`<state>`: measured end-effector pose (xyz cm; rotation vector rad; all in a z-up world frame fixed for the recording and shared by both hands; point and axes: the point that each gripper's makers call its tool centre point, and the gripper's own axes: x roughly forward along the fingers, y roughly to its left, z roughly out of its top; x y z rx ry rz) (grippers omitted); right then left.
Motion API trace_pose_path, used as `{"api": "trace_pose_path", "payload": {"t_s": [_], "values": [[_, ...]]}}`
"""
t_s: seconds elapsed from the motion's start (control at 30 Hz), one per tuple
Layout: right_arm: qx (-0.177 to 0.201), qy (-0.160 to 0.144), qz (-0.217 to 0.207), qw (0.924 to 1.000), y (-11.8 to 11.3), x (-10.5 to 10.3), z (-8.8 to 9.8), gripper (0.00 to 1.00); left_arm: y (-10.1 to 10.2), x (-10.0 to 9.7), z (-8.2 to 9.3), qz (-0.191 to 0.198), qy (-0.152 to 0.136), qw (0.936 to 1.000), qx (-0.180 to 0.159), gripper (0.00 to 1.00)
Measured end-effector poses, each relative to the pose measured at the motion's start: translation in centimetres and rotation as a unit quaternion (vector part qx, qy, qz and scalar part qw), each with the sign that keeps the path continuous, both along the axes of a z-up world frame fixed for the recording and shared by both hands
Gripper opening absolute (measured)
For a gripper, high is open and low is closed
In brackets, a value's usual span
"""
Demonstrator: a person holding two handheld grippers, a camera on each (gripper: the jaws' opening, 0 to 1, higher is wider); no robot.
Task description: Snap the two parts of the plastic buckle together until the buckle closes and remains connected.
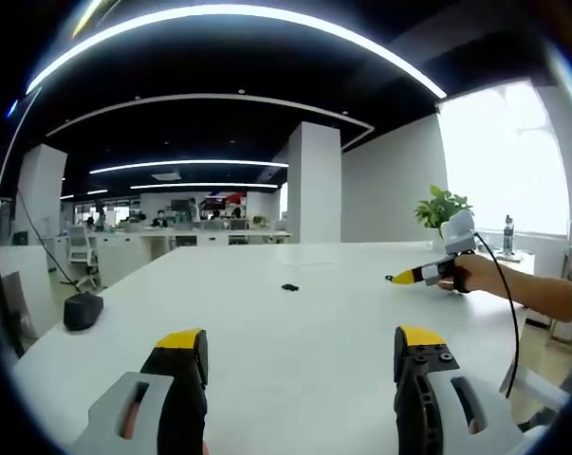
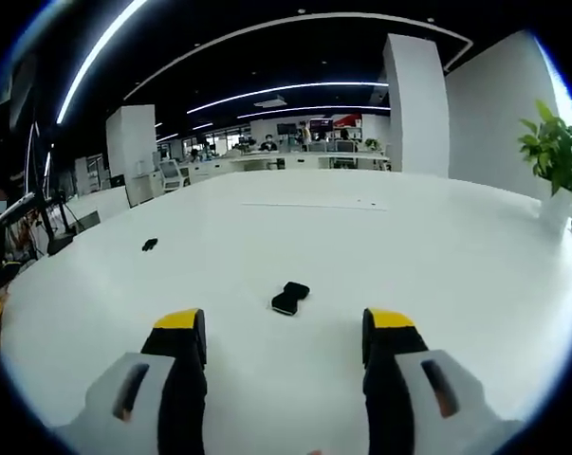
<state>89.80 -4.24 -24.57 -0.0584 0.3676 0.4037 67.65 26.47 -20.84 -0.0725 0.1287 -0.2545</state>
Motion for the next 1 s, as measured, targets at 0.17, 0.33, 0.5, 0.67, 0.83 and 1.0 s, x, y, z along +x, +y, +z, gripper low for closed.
{"api": "trace_pose_path", "payload": {"t_s": [0.17,0.33,0.5,0.67,0.83,1.0], "values": [[-0.008,-0.002,-0.002,1.0000,0.0,0.2,0.1,0.64,0.0,0.0,0.2,-0.001,-0.002,1.0000,-0.001,0.82],[-0.018,-0.006,-0.004,0.9998,0.1,0.5,0.2,0.62,0.1,-0.1,0.2,-0.001,-0.001,1.0000,-0.001,0.82],[-0.022,-0.003,-0.005,0.9997,0.3,0.6,0.0,0.59,0.2,-0.1,0.3,0.000,-0.004,1.0000,-0.003,0.82],[-0.026,-0.004,-0.011,0.9996,0.2,0.9,-0.2,0.55,0.3,-0.2,0.2,0.001,-0.003,1.0000,-0.002,0.82],[-0.029,-0.002,-0.014,0.9995,0.1,1.0,-0.3,0.49,0.4,-0.2,0.2,0.001,-0.003,1.0000,-0.004,0.81],[-0.027,-0.002,-0.011,0.9996,0.3,1.1,-0.3,0.47,0.5,-0.2,0.2,0.003,-0.002,1.0000,-0.004,0.81]]}}
